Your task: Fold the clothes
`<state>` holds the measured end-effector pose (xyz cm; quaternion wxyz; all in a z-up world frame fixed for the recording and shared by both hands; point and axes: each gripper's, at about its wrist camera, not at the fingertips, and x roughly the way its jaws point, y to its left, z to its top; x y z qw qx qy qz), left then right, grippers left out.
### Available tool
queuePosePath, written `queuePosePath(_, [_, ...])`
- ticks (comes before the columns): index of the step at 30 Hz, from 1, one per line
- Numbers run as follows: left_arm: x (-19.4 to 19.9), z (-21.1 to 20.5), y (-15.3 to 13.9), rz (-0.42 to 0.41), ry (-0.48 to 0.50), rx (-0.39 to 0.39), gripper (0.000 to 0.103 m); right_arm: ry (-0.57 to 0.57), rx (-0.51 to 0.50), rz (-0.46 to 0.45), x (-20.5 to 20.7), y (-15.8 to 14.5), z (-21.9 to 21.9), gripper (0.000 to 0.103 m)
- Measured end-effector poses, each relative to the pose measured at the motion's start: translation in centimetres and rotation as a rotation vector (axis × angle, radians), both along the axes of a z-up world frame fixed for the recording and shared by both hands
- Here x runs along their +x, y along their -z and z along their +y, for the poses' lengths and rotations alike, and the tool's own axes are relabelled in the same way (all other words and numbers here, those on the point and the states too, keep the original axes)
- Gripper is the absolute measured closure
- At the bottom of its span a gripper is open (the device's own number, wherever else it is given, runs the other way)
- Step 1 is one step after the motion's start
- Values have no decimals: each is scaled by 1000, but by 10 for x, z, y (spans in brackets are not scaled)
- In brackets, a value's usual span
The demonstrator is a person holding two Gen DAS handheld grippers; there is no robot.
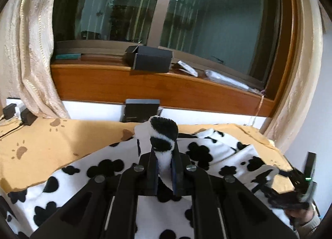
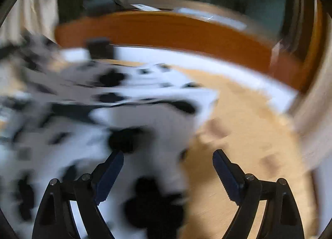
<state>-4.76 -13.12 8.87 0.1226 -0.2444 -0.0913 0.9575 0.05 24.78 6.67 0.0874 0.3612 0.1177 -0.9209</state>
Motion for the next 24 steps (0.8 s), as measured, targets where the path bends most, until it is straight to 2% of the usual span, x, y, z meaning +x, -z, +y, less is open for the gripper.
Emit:
queuePosePath(3, [3,-1,-2,21,38,19,91,45,35,-12,-3,1,14,14])
queuePosePath(6, [2,8,4,-19,86,-26,89,89,71,-24,-5,2,27,13])
queuePosePath(7, [2,11,6,-36,102,-45,89,104,82,-27,-6,3,32,10])
queuePosePath(12, [22,35,43,-214,163,-271,89,178,141,-47,-10,5,55,8])
queuePosePath(14, [35,33,57,-280,175,-321,88,208,165,-55,-12,6,64,7])
queuePosePath(16, [49,28,71,-344,185,-352,77,190,134,-71,-9,2,71,7])
queuePosePath(18, [64,22,81,-384,168,-415,54,159,89,-90,-5,-4,77,7])
queuePosePath(20, [76,15,84,-404,151,-450,44,128,45,-108,-1,-9,83,7])
queuePosePath(22, [83,7,80,-407,137,-447,39,109,-1,-114,1,-15,90,7])
queuePosePath(24, [85,-1,73,-398,122,-410,36,110,-87,-95,7,-28,95,7])
